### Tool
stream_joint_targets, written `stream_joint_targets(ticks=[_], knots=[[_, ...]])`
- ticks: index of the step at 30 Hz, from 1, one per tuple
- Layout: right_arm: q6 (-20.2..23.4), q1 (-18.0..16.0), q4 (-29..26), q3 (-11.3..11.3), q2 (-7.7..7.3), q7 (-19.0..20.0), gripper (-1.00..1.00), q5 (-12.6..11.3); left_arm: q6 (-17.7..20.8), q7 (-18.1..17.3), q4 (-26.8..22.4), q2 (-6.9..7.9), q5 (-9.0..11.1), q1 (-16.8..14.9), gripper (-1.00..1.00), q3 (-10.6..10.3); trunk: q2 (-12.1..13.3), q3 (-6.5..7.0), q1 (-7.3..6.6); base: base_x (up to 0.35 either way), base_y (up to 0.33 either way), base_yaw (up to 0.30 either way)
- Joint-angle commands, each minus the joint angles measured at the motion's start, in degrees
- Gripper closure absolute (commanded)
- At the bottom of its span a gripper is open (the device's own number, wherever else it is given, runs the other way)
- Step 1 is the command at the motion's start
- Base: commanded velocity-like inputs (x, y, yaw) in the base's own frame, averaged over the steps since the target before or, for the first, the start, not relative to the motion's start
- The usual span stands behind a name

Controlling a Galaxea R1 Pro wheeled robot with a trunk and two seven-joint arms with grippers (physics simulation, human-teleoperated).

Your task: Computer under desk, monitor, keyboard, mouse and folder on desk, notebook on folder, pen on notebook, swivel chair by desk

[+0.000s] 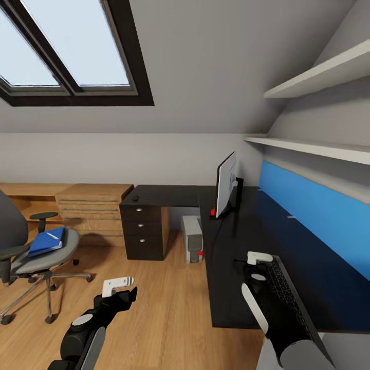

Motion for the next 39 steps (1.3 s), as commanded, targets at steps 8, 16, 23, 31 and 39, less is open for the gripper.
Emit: stream_joint_targets(ticks=[8, 16, 23, 31, 39], knots=[[2.66, 2.33, -6.64, 0.35, 0.28, -0.38, -1.0, -1.06, 0.25, 0.62, -0.14, -0.07, 0.66, -0.04, -1.0, 1.65, 3.18, 1.37, -1.76, -0.029, 0.0, 0.0], [2.56, 2.38, -7.04, 0.4, 0.57, -0.4, -1.0, -1.08, 0.27, 0.63, -0.16, -0.09, 0.68, -0.04, -1.0, 1.91, 6.39, 2.81, -3.52, -0.314, 0.0, 0.0], [2.63, 2.41, -7.26, 0.21, 0.76, -0.4, -1.0, -1.07, 0.27, 0.63, -0.22, -0.07, 0.74, -0.04, -1.0, 2.29, 9.2, 4.06, -5.06, -0.338, 0.0, 0.0], [2.63, 2.44, -7.26, 0.22, 0.78, -0.4, -1.0, -1.1, 0.27, 0.63, -0.23, -0.08, 0.76, -0.04, -1.0, 2.37, 12.4, 5.5, -6.81, -0.338, 0.0, 0.0], [2.55, 2.44, -7.26, 0.26, 0.87, -0.4, -1.0, -1.05, 0.27, 0.63, -0.23, -0.07, 0.76, -0.04, -1.0, 2.37, 15.61, 6.85, -8.57, -0.338, 0.0, 0.0]])
